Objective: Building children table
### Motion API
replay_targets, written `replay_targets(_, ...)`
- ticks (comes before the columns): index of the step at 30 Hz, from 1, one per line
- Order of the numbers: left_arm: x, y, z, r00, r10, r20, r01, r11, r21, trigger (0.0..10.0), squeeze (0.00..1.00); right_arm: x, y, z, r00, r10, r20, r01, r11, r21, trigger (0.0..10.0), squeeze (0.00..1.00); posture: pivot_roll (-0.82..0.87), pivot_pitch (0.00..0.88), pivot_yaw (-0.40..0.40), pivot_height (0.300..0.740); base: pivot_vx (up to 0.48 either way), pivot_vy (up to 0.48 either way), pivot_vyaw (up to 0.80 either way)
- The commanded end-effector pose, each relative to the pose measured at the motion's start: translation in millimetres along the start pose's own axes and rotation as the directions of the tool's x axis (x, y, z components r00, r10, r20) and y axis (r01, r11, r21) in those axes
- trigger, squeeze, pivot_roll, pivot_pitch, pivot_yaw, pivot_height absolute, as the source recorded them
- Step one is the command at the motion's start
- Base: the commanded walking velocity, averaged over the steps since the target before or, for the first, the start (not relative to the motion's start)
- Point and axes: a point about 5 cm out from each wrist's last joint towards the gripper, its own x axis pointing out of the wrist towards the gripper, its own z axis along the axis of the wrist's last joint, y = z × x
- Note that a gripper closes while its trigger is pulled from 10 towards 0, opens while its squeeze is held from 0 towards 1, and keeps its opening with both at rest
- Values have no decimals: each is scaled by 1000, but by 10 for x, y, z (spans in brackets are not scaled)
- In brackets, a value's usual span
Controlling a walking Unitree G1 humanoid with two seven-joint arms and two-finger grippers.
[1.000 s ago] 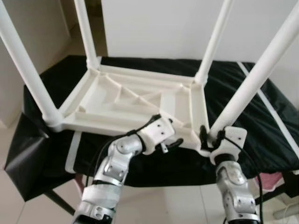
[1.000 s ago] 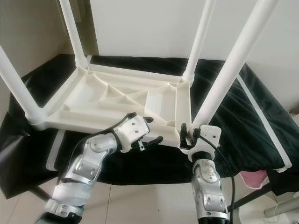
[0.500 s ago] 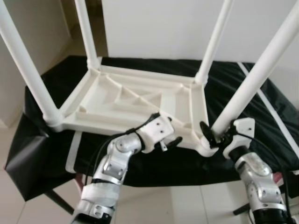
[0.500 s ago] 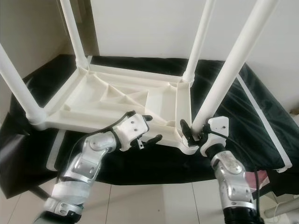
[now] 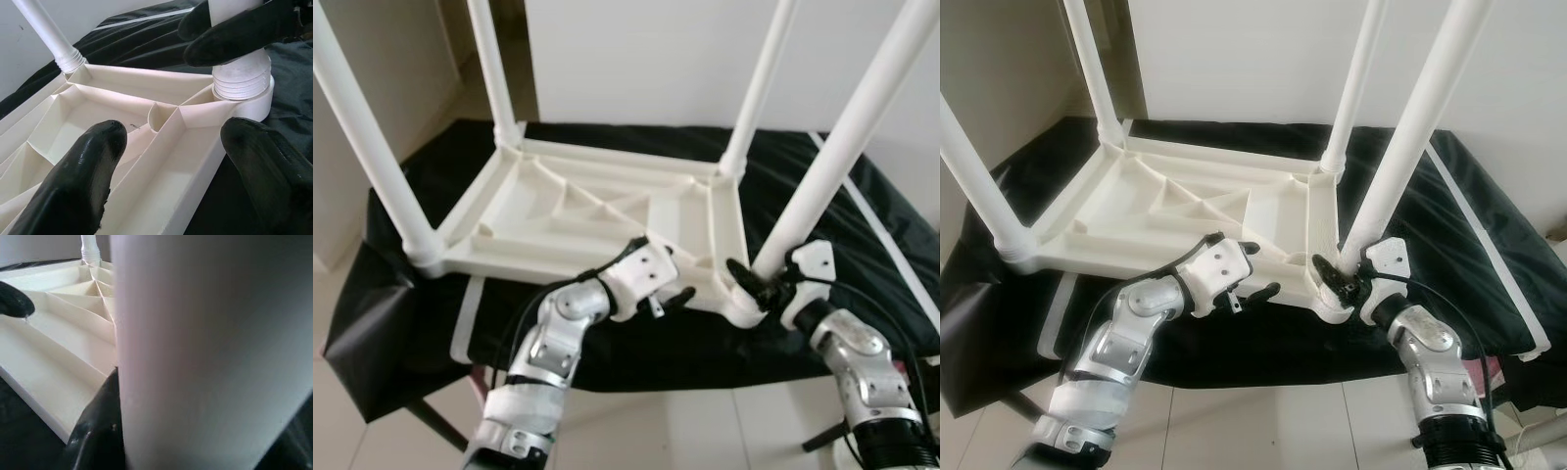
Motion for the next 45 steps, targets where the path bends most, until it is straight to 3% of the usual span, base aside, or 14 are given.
replay_targets(1, -14, 99, 12, 984, 179, 0, -179, 984, 1, 10000, 0, -39, 36, -110, 998, 29, -51, -29, 1000, 10, 0, 0, -24, 0, -38, 740, 0, 0, 0)
replay_targets(8, -7, 81, 13, 984, 176, -1, -176, 984, -2, 10000, 0, -114, 41, -171, 997, 28, -71, -26, 999, 25, 0, 0, -37, 0, -34, 740, 0, 0, 0)
replay_targets(10, -1, 63, 18, 986, 167, 3, -167, 986, -1, 10000, 0, -121, 50, -188, 997, 4, -74, -1, 999, 48, 10000, 0, -46, 0, -31, 740, 0, 0, 0)
replay_targets(14, -3, 55, 19, 987, 161, 3, -161, 987, -1, 10000, 0, -106, 87, -175, 998, -30, -61, 35, 996, 85, 10000, 0, -50, 0, -29, 740, 0, 0, 0)
replay_targets(21, -19, 19, 15, 989, 150, 0, -150, 989, -6, 10000, 0, -32, 289, -202, 964, -243, -109, 254, 962, 100, 10000, 0, -63, 12, -28, 740, 0, 0, 0)
replay_targets(24, -21, 14, 13, 989, 150, -1, -150, 989, -8, 10000, 0, -25, 310, -202, 952, -283, -113, 296, 948, 118, 10000, 0, -64, 16, -27, 740, 0, 0, 0)
replay_targets(27, -22, -6, 11, 989, 148, -3, -148, 989, -15, 10000, 0, -18, 386, -215, 880, -452, -150, 472, 866, 163, 10000, 0, -62, 26, -28, 740, 0, 0, 0)
replay_targets(29, -23, -10, 10, 989, 148, -4, -148, 989, -16, 10000, 0, -19, 404, -213, 865, -476, -155, 498, 852, 162, 10000, 0, -62, 26, -28, 740, 0, 0, 0)
replay_targets(32, -24, -8, 8, 989, 150, -6, -150, 989, -18, 10000, 0, -18, 486, -239, 804, -562, -194, 591, 791, 157, 10000, 0, -59, 33, -31, 740, 0, 0, 0)
replay_targets(33, -24, -8, 8, 989, 150, -6, -150, 989, -18, 10000, 0, -18, 486, -239, 804, -562, -194, 591, 791, 157, 10000, 0, -59, 33, -31, 740, 0, 0, 0)
replay_targets(37, -31, 26, 22, 987, 161, -5, -161, 987, -16, 10000, 0, -19, 546, -224, 700, -678, -225, 713, 685, 150, 10000, 0, -47, 25, -32, 740, 0, 0, 0)
replay_targets(41, -34, 36, 26, 986, 165, -5, -165, 986, -16, 10000, 0, -17, 567, -213, 669, -705, -235, 741, 655, 145, 10000, 0, -47, 25, -32, 740, 0, 0, 0)
replay_targets(45, -24, 46, 34, 986, 166, -4, -166, 986, -12, 10000, 0, 16, 579, -178, 686, -693, -221, 726, 671, 150, 10000, 0, -37, 20, -28, 740, 0, 0, 0)
